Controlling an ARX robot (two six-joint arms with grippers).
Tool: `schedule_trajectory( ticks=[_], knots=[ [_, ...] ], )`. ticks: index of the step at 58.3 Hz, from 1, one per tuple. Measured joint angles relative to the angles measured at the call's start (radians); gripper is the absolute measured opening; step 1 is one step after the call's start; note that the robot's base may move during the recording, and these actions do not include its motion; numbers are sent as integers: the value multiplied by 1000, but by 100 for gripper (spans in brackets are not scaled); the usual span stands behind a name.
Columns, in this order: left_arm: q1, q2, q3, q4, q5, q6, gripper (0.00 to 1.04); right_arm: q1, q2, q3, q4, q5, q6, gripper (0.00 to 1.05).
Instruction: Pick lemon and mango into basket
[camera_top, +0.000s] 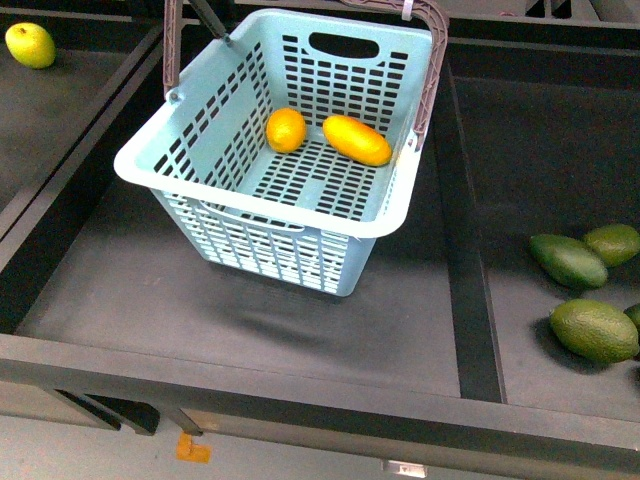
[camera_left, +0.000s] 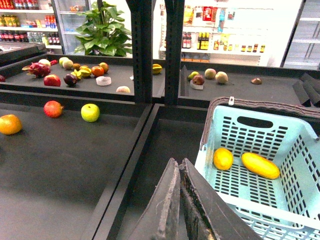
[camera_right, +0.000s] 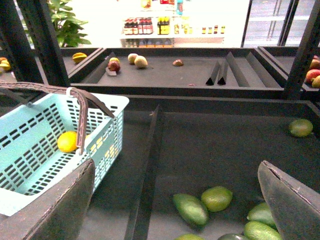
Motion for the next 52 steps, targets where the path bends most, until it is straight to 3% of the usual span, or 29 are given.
schedule_trajectory(
  ticks=[21, 27, 52],
  knots=[
    [0, -127, 0, -127, 0, 0, 3, 0, 0, 0, 0, 0, 0, 96],
    [0, -270, 0, -288, 0, 0, 3, 0, 0, 0, 0, 0, 0, 96],
    [0, -292, 0, -298, 0, 0, 3, 0, 0, 0, 0, 0, 0, 96]
  ],
)
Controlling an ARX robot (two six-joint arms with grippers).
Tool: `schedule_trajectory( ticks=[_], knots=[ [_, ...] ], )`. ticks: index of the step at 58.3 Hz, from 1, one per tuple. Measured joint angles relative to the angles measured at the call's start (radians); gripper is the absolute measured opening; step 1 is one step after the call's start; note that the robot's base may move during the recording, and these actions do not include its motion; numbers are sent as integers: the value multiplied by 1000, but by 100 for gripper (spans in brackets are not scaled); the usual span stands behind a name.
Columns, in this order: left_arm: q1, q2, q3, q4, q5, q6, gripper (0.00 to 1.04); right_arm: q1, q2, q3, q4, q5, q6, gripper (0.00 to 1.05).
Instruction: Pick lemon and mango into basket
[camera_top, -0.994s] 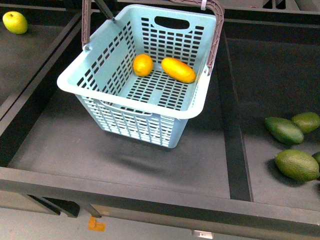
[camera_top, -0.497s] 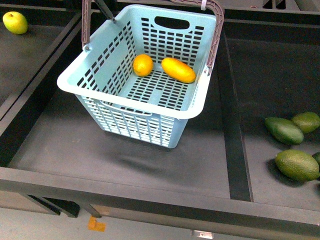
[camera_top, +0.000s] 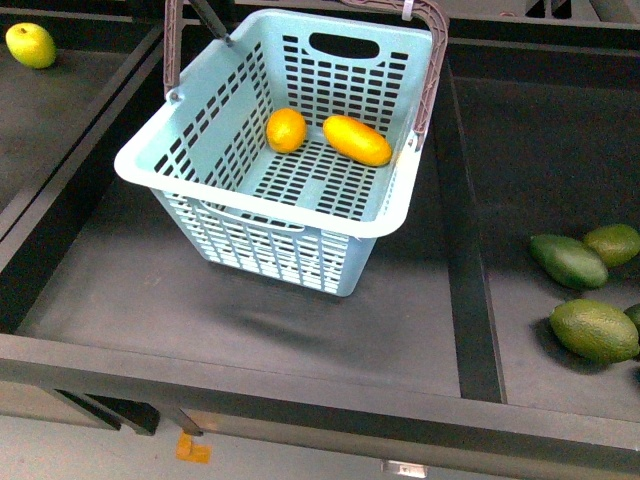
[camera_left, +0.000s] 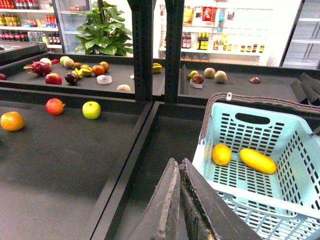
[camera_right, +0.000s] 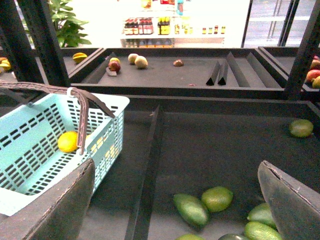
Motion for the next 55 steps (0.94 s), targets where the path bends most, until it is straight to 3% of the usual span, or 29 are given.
schedule_trajectory(
  ticks=[10, 38, 55],
  knots=[
    [0, 0, 0, 0, 0, -1, 4, 0, 0, 0, 0, 0, 0, 96],
    [0, 0, 0, 0, 0, 0, 99, 0, 0, 0, 0, 0, 0, 96],
    [0, 0, 0, 0, 0, 2, 98, 0, 0, 0, 0, 0, 0, 96]
  ],
)
